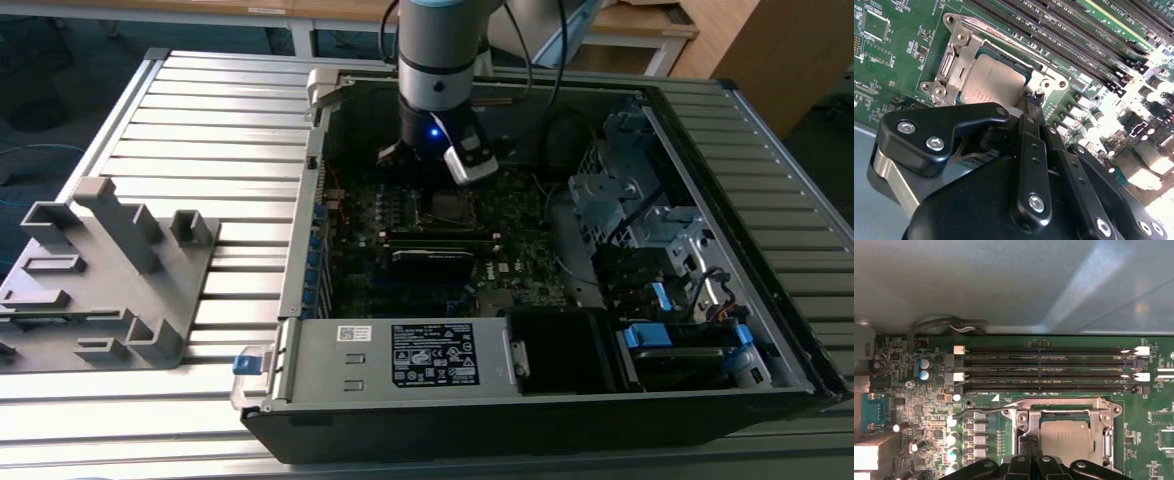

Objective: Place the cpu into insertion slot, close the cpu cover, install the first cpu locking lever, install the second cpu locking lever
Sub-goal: 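Close the cpu cover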

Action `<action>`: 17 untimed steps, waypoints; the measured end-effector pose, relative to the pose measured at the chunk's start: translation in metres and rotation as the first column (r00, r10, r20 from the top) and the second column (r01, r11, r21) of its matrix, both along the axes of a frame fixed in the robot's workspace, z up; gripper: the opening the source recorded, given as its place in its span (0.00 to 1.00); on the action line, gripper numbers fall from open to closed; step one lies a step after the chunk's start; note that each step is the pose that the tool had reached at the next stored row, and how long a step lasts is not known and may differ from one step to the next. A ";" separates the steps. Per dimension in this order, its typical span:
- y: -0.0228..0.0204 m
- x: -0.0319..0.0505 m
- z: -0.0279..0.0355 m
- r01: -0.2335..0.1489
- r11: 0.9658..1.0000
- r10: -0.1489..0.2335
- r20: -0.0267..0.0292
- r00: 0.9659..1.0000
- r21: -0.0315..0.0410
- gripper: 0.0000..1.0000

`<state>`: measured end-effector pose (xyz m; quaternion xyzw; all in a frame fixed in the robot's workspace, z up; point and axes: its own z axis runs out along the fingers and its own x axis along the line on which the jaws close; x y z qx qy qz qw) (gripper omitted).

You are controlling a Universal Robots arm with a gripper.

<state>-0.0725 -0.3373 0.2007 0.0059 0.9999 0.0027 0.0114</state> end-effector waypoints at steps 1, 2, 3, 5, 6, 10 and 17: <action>0.0000 0.0000 -0.0008 0.000 1.000 0.000 0.000 1.000 0.000 0.11; 0.0000 -0.0001 -0.0010 0.000 1.000 0.000 0.000 1.000 0.000 0.11; 0.0000 -0.0001 -0.0009 0.000 1.000 0.000 0.000 1.000 0.000 0.11; 0.0000 -0.0001 -0.0010 0.000 1.000 0.000 0.000 1.000 0.000 0.11; 0.0000 0.0000 -0.0016 0.000 1.000 0.000 0.000 1.000 0.000 0.11; -0.0001 -0.0002 -0.0027 0.000 1.000 0.000 0.000 1.000 -0.001 0.11; 0.0002 0.0001 -0.0016 0.000 1.000 0.000 0.001 1.000 0.001 0.11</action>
